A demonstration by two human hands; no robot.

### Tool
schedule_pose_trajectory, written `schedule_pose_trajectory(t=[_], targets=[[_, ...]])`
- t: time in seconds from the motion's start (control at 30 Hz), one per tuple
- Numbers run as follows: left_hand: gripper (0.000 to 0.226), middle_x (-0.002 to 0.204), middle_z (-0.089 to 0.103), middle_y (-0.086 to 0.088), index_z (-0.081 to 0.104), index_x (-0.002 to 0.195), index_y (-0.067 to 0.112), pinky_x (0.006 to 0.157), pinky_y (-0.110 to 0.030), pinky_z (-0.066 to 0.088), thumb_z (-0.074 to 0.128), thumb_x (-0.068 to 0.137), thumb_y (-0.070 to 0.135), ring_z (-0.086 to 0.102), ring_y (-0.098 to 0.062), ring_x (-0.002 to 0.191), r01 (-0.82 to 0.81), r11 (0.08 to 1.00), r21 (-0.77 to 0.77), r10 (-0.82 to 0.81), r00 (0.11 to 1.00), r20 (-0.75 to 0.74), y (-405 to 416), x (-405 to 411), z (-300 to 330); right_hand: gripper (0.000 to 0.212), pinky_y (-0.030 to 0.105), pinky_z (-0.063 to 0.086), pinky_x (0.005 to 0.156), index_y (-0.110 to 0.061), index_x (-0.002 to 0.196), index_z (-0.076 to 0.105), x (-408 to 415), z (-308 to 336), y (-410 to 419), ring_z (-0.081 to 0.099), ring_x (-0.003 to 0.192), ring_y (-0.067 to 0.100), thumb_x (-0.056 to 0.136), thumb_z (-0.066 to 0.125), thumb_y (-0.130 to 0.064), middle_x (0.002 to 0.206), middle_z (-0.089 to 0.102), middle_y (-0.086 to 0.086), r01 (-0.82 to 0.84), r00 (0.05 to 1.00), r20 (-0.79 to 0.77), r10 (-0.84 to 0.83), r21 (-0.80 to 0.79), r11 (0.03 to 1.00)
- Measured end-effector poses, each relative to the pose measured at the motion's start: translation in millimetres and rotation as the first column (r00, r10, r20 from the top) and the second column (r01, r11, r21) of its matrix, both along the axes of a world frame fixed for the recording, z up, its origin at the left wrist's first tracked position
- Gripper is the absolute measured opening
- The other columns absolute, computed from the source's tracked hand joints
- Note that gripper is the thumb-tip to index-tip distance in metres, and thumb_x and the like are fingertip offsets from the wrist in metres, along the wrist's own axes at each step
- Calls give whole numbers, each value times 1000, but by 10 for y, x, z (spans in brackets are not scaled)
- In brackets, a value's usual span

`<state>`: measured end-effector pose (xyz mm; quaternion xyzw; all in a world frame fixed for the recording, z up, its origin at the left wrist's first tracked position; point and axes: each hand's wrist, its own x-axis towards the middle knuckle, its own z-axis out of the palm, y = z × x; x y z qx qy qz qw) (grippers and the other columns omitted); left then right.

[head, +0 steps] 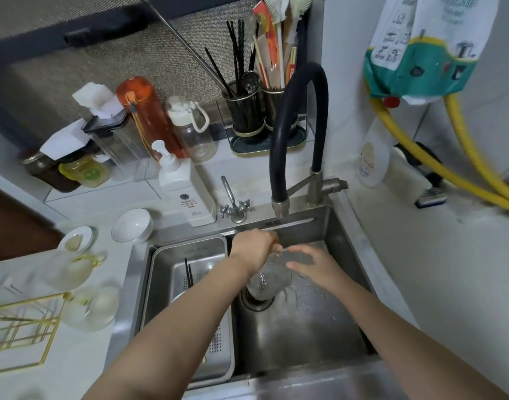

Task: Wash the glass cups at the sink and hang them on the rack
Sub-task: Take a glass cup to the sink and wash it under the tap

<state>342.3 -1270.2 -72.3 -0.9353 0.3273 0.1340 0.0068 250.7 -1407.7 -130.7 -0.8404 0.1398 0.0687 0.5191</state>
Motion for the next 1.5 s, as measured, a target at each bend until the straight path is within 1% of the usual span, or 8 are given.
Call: schedule_pose_trajectory(t=[0.33,0.57,0.73,0.83,0.93,1.17,1.23,1.5], targets=[[34,117,65,-8,63,116,23,83,-31,44,50,95,45,60,-28,111,-84,994,65,90,991,-97,-91,24,4,40,18,30,94,-16,127,57,167,54,-208,49,126,14,89,64,-20,134,56,-1,23,999,-48,-26,-59,998],[36,105,68,-2,62,105,22,72,-25,39,51,91,53,61,-21,102,-228,955,-191,191,962,-195,98,-133,-19,38,28,39,99,-14,128,57,298,49,-337,53,122,20,91,62,-22,132,58,4,66,993,-90,-76,-108,992],[25,74,62,1,59,75,19,64,-23,48,68,84,40,57,-9,63,-632,680,-372,357,728,-585,151,-267,-91,36,28,41,95,-8,123,59,464,96,-470,57,115,24,90,62,-22,125,62,9,131,988,-62,-145,-191,973],[17,80,58,-3,57,74,13,71,-34,55,71,83,17,55,-14,73,-822,446,-355,332,520,-787,166,-347,-119,46,31,40,94,-2,131,49,542,165,-576,53,119,31,92,58,-25,130,56,15,274,958,-35,-285,-187,943],[16,85,61,2,56,74,13,64,-24,51,66,86,7,56,-8,76,-882,337,-331,253,423,-870,186,-416,-124,58,35,35,103,2,142,29,631,254,-718,43,129,36,95,53,-22,142,43,22,407,911,-11,-412,-140,903],[15,70,65,2,61,75,9,58,-14,51,63,86,-1,60,-4,63,-924,104,-367,67,375,-925,250,-543,-49,34,37,42,82,6,126,44,946,258,-959,55,111,38,97,46,-10,124,56,25,562,824,8,-567,-136,816],[13,70,64,1,60,77,7,55,-13,51,62,86,-3,60,-4,61,-924,47,-378,46,380,-924,266,-552,-27,36,41,44,89,9,128,39,945,249,-986,53,114,39,96,46,-7,126,53,26,629,775,28,-632,-130,766],[9,82,65,-4,62,79,4,57,-13,51,62,85,-2,62,-5,64,-916,-25,-400,2,400,-917,291,-545,-31,31,32,40,91,2,121,57,915,149,-1009,55,114,35,98,37,-3,122,60,20,592,804,94,-587,-214,777]])
